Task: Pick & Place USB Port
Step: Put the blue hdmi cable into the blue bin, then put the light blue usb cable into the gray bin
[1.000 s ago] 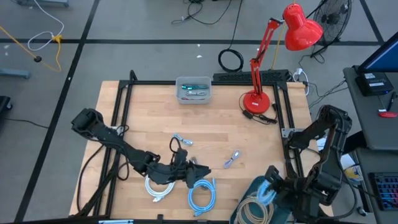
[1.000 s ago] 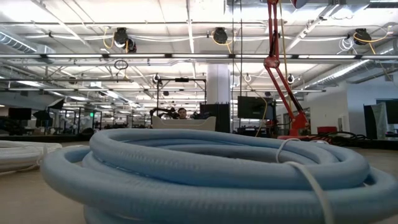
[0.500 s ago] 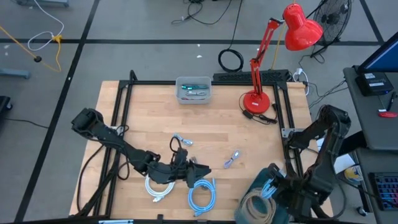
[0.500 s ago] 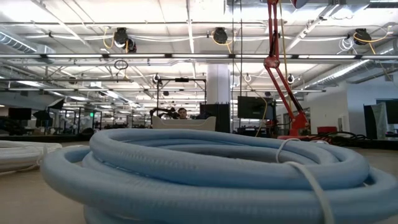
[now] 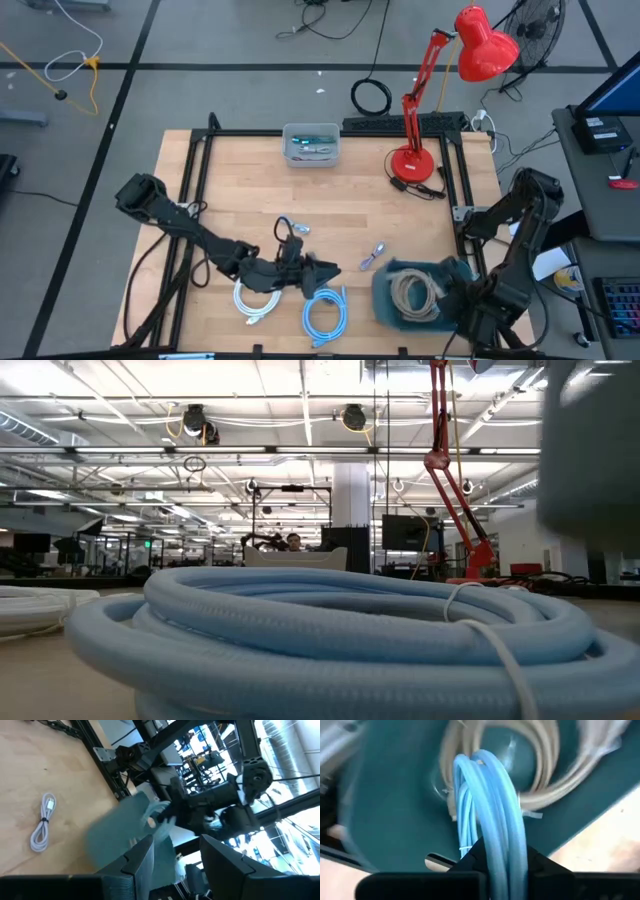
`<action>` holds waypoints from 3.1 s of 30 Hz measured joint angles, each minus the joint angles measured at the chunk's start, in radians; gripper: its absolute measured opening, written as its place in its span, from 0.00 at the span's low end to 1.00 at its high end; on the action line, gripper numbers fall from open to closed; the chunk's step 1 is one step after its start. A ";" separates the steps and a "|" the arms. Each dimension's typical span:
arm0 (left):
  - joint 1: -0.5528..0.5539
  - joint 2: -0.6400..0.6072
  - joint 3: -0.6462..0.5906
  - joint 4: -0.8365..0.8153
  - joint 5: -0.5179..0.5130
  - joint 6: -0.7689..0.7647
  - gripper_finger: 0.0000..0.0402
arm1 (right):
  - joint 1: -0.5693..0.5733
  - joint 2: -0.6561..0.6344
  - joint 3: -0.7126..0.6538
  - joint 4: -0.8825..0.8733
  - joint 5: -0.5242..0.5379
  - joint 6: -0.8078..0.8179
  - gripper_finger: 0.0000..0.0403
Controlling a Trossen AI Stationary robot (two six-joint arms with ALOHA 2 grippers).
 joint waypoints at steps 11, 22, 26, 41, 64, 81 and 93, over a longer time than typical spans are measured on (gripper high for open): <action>0.027 0.000 0.000 0.000 0.011 0.001 0.40 | 0.000 -0.037 0.143 -0.017 0.096 -0.074 0.06; 0.028 0.000 0.000 0.002 0.011 -0.007 0.40 | -0.041 -0.035 0.153 -0.030 -0.014 -0.270 0.06; 0.028 0.000 0.000 0.002 0.010 -0.009 0.40 | -0.041 -0.035 0.153 -0.037 -0.085 -0.324 0.06; 0.028 0.000 0.000 0.034 0.009 0.028 0.40 | -0.042 -0.035 0.152 -0.012 -0.102 -0.341 0.09; 0.020 -0.001 0.000 0.054 0.009 0.039 0.40 | -0.042 -0.034 -0.084 0.123 -0.130 -0.381 0.08; 0.019 -0.001 0.000 0.054 0.009 0.040 0.40 | -0.042 -0.079 -0.083 0.110 -0.015 -0.381 0.46; 0.020 0.000 0.000 0.054 0.008 0.044 0.40 | -0.091 -0.147 -0.081 0.112 0.139 -0.368 0.57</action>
